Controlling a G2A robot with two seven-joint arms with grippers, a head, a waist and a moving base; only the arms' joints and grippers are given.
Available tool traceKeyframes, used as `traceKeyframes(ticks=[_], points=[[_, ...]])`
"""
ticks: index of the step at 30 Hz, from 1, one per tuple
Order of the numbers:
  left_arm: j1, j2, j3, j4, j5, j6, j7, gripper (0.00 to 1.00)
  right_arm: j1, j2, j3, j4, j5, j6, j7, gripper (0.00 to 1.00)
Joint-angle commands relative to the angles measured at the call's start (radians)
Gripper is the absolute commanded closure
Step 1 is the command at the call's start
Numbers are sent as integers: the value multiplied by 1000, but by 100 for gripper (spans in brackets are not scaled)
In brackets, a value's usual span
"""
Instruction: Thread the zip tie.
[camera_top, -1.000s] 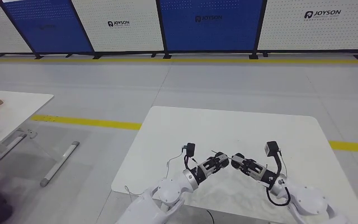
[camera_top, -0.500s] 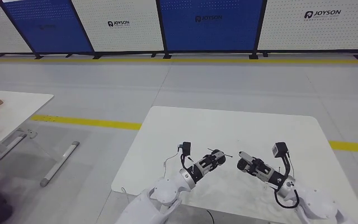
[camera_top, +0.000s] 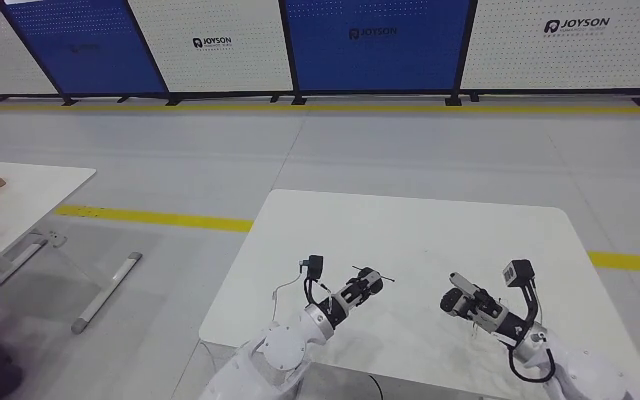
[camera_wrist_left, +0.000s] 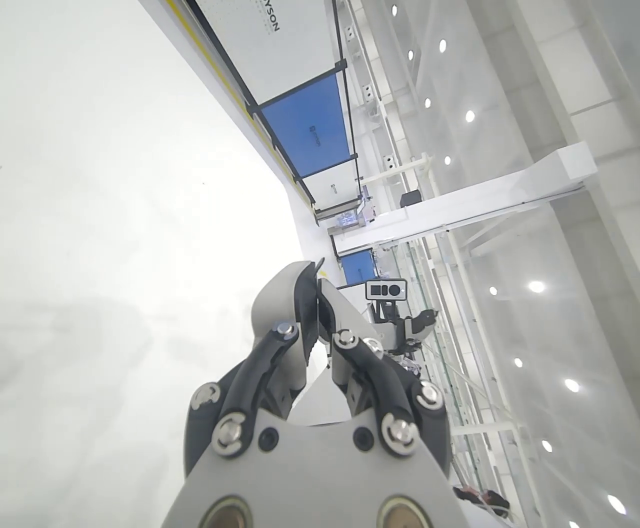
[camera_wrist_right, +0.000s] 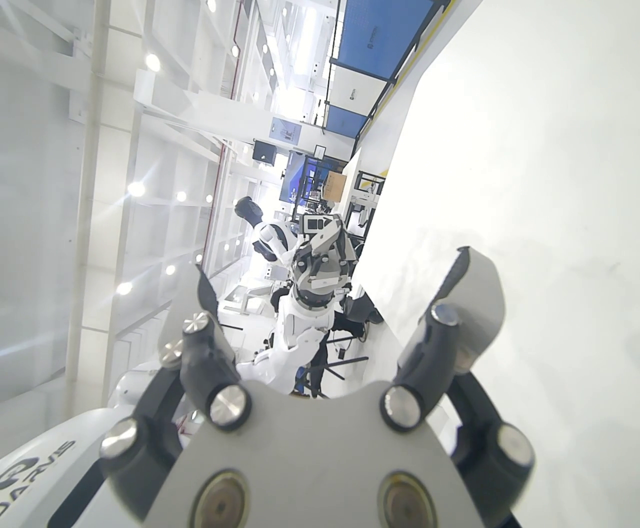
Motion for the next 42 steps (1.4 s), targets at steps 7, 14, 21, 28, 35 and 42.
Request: traceKeyframes(ticks=[7,14,21,28,35,42], points=[[64,14,-55,-132,-1,-52,-9,100,0,0,0,0,0,0,0,0],[199,39,-195,-372,-67,-117,-58,100,0,0,0,0,0,0,0,0],[248,44,-228,-418,-88,-164,-64,100,0,0,0,0,0,0,0,0],[170,39,-172,-283,-64,-62,-89,100,0,0,0,0,0,0,0,0],[41,14,-60,-52,41,3,45,100,0,0,0,0,0,0,0,0],[-26,-5,7,52,15,-12,54,100,0,0,0,0,0,0,0,0]])
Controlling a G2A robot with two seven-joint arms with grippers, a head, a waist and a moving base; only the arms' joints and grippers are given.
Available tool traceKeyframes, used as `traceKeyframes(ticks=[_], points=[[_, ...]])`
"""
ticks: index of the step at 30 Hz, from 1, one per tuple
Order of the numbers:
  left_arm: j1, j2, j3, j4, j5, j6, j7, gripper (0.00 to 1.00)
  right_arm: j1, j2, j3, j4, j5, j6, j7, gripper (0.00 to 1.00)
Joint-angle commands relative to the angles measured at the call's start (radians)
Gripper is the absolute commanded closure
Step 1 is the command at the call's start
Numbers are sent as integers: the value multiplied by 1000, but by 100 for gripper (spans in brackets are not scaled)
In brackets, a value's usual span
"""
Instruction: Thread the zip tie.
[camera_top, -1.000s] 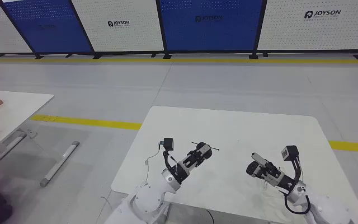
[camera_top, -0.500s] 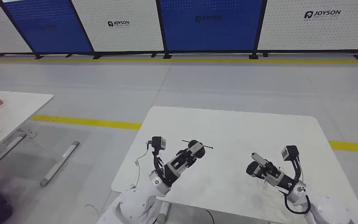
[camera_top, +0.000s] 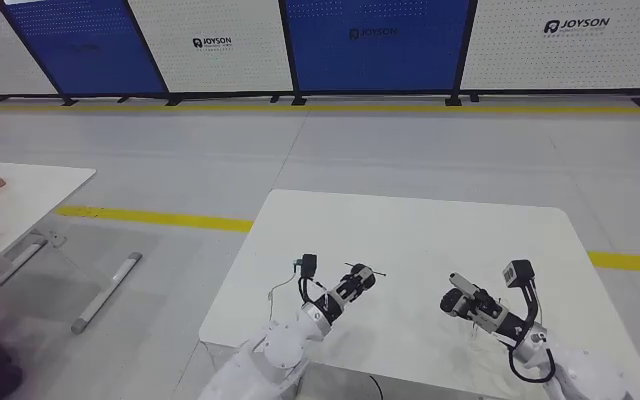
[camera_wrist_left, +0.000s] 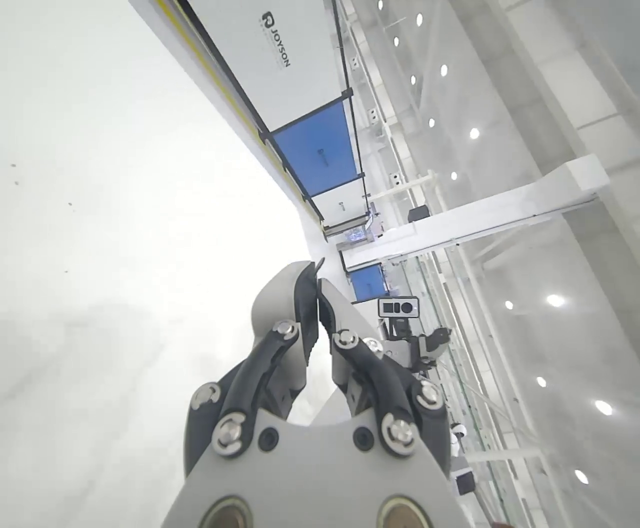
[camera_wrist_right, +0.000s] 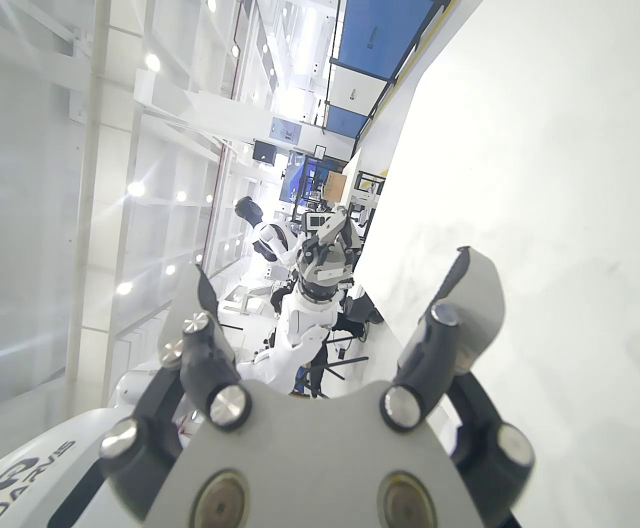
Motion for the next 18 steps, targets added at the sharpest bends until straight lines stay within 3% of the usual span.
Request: traceKeyframes(ticks=[1,5,9,12,15,18], points=[[-7,-1,5,-10,-2,-9,-9,100,0,0,0,0,0,0,0,0],[29,8,-32,-120,-10,-43,-36,100,0,0,0,0,0,0,0,0],[113,24,-107,-284,-34,-87,-52,100,0,0,0,0,0,0,0,0],[181,36,-156,-379,-75,-123,-115,100,0,0,0,0,0,0,0,0],[226,45,-209,-418,-81,-147,-145,100,0,0,0,0,0,0,0,0],[242,49,-215,-414,-63,-129,-161,100,0,0,0,0,0,0,0,0]])
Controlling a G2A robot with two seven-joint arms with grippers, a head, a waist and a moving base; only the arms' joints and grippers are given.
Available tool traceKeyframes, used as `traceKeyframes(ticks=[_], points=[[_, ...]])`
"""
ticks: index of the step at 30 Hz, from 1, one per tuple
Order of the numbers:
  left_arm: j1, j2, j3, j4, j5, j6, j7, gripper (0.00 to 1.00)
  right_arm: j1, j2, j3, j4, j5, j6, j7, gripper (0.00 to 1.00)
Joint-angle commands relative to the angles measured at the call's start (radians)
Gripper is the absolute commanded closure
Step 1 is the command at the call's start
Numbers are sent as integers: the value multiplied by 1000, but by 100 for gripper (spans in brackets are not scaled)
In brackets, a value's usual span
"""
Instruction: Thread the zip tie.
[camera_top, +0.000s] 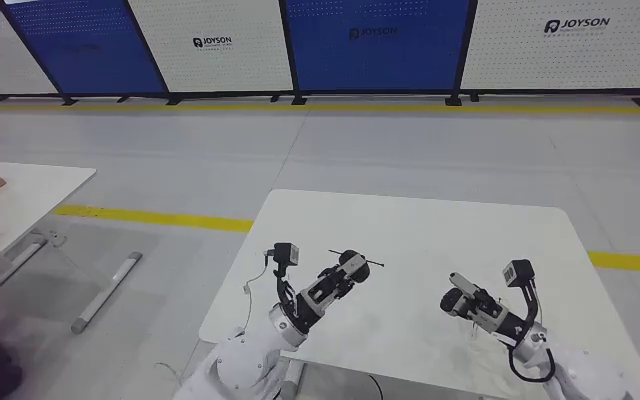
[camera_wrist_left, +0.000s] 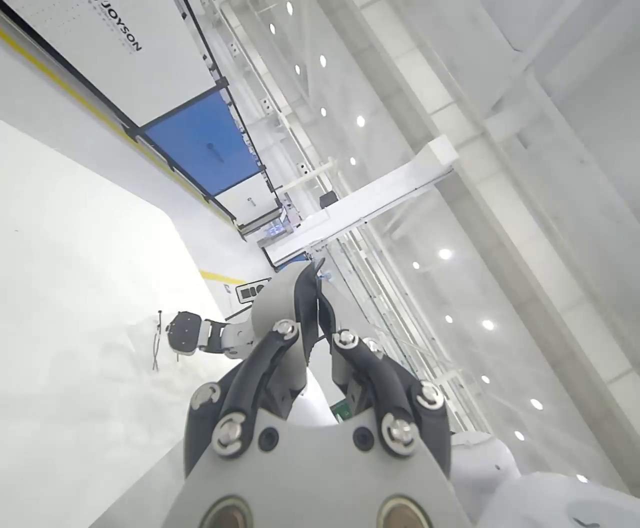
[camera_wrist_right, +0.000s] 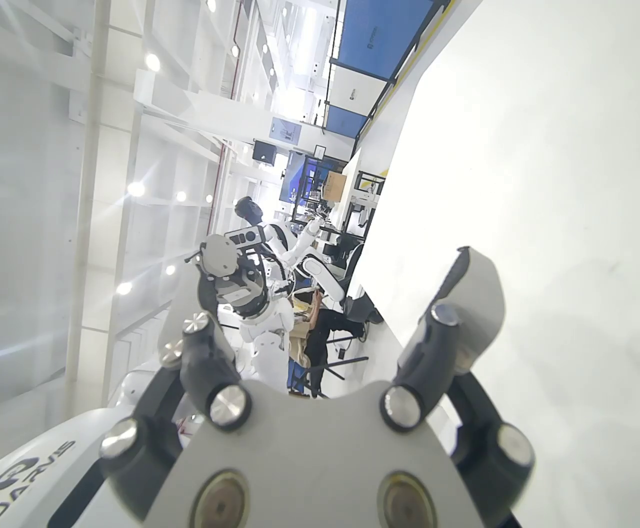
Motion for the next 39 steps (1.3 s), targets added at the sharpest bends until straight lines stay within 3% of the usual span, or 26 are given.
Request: traceKeyframes(ticks=[1,3,5,6,7,9,14,27,29,34,37,39], points=[[-4,0,6,20,27,21,5,100,0,0,0,0,0,0,0,0],[-23,-3,33,62,71,47,26,100,0,0,0,0,0,0,0,0],[-55,-9,64,128,165,62,94,100,0,0,0,0,0,0,0,0],[-74,-16,108,174,173,67,105,100,0,0,0,0,0,0,0,0],[-97,-20,136,215,143,79,77,100,0,0,0,0,0,0,0,0],[-159,-30,174,310,111,94,67,100,0,0,0,0,0,0,0,0],[-245,-51,266,447,143,82,86,100,0,0,0,0,0,0,0,0],[-247,-52,270,451,143,81,90,100,0,0,-1,-1,-4,2,0,0],[-247,-52,270,451,143,81,90,100,5,4,19,-19,-74,20,-18,0],[-247,-52,270,451,143,81,90,100,-50,29,149,-118,-147,115,38,0],[-247,-52,270,451,143,81,90,100,-61,44,231,-141,-181,197,96,0],[-247,-52,270,451,143,81,90,100,-58,50,251,-156,-226,249,139,0]])
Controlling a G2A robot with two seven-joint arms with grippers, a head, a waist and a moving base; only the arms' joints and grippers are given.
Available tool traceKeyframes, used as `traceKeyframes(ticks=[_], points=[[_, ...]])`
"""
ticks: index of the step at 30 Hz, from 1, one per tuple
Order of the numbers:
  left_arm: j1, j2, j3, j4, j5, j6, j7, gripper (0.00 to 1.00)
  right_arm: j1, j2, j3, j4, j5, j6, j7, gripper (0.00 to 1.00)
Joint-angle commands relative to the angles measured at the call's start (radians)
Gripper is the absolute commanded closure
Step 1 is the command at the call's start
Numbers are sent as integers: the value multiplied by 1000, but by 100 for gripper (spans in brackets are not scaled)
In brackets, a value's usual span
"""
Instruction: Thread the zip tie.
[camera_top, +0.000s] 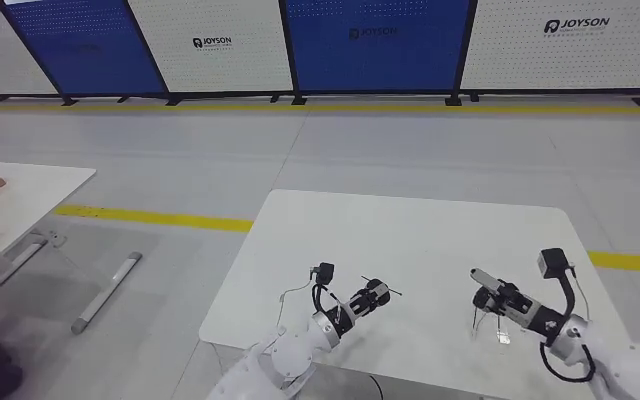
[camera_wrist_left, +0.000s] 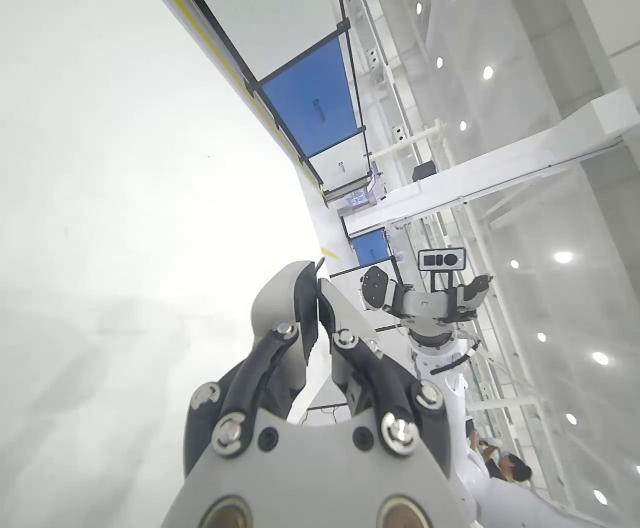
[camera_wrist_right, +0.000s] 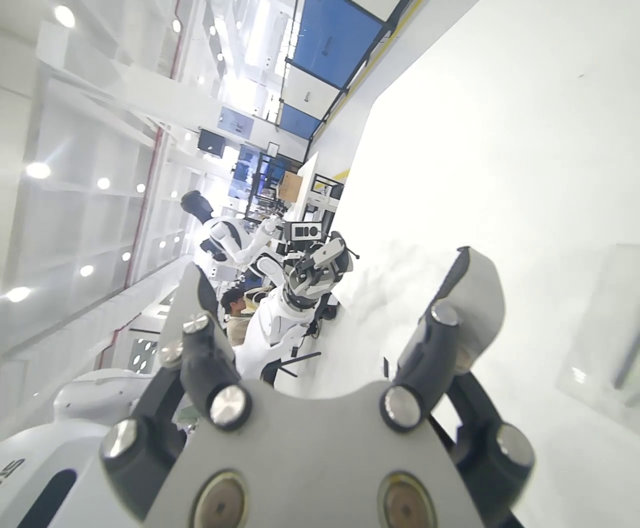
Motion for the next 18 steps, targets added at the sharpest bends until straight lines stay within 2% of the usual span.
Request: traceKeyframes(ticks=[1,3,15,18], points=[[0,0,0,0,0,0,0,100,12,6,16,-6,-42,59,55,0],[0,0,0,0,0,0,0,100,39,10,20,2,-94,106,85,0],[0,0,0,0,0,0,0,100,39,10,20,2,-94,106,85,0],[0,0,0,0,0,0,0,100,36,16,18,-28,-224,127,75,0]])
